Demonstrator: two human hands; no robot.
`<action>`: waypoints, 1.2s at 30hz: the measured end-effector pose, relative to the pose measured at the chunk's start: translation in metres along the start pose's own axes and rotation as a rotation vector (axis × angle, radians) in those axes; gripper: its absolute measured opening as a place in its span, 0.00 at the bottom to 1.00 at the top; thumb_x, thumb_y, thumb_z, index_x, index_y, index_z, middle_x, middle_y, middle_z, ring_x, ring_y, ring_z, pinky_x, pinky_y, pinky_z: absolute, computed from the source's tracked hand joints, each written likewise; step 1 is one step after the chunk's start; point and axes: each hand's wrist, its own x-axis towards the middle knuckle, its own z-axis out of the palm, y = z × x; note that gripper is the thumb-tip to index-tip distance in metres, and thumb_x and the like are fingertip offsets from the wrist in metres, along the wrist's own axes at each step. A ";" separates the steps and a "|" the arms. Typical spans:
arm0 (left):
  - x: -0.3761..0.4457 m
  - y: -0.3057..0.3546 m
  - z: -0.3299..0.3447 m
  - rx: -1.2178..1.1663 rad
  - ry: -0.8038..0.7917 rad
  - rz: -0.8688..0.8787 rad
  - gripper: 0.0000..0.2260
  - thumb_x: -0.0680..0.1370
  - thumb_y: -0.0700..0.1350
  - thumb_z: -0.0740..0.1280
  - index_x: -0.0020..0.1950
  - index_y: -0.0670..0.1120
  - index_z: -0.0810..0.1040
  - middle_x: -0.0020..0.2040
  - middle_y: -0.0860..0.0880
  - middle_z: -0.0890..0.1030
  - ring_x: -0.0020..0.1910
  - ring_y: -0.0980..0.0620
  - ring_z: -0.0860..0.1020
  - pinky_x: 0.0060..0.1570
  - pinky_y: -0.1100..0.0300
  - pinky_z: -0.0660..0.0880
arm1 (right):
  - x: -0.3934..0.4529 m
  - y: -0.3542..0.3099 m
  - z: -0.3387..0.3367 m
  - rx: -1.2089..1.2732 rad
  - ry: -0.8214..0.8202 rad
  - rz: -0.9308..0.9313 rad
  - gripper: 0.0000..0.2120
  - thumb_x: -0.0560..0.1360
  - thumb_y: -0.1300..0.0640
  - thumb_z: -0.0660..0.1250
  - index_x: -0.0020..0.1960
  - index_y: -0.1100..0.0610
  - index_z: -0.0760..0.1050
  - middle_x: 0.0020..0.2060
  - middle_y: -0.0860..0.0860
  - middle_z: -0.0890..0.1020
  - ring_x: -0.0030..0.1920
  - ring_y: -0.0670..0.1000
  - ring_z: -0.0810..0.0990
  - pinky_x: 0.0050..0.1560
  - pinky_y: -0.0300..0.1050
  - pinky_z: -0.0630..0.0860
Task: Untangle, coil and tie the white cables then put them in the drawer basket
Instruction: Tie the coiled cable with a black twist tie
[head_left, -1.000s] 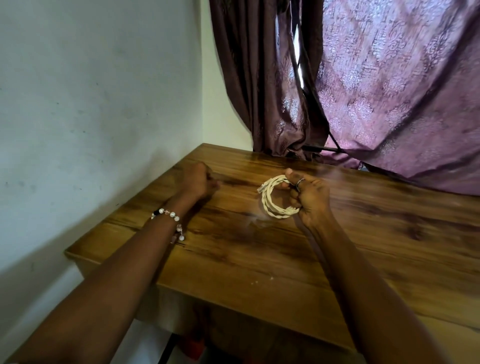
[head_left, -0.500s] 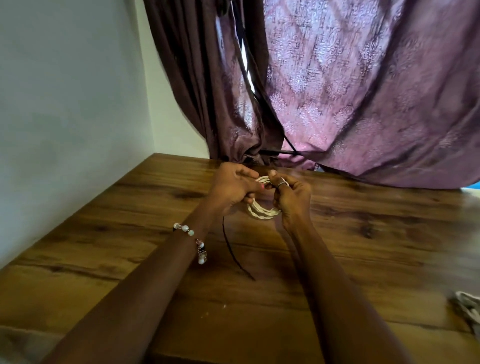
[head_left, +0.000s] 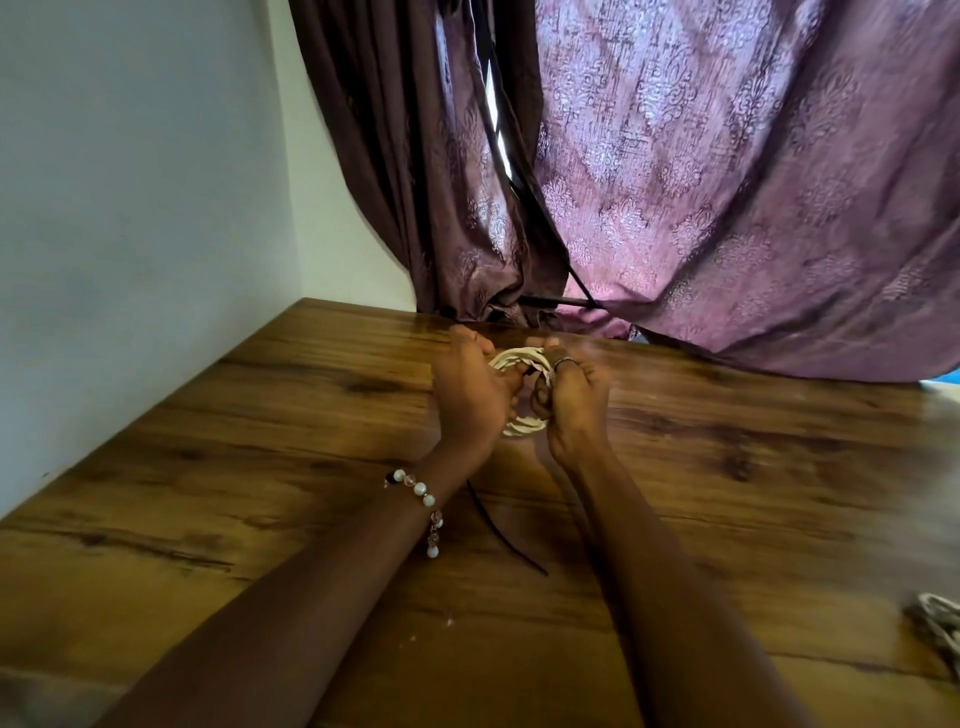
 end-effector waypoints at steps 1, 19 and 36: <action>-0.001 0.000 -0.001 0.022 0.011 0.019 0.21 0.65 0.39 0.77 0.43 0.52 0.65 0.36 0.41 0.79 0.31 0.42 0.79 0.29 0.46 0.77 | 0.000 0.001 0.000 0.005 -0.005 0.015 0.11 0.81 0.63 0.57 0.48 0.66 0.76 0.16 0.48 0.70 0.14 0.43 0.63 0.18 0.29 0.59; -0.012 -0.006 0.001 0.023 0.099 0.106 0.16 0.71 0.37 0.72 0.49 0.49 0.68 0.35 0.46 0.78 0.30 0.48 0.79 0.29 0.49 0.77 | 0.006 0.009 -0.003 0.007 -0.129 0.099 0.13 0.81 0.59 0.58 0.50 0.68 0.77 0.20 0.54 0.72 0.16 0.45 0.62 0.16 0.32 0.57; -0.015 -0.009 0.006 -0.206 0.131 -0.037 0.18 0.70 0.37 0.73 0.48 0.55 0.69 0.33 0.48 0.81 0.31 0.47 0.82 0.31 0.45 0.79 | 0.008 0.012 0.001 0.049 -0.056 0.182 0.15 0.80 0.58 0.61 0.37 0.65 0.70 0.21 0.57 0.71 0.14 0.47 0.61 0.17 0.31 0.57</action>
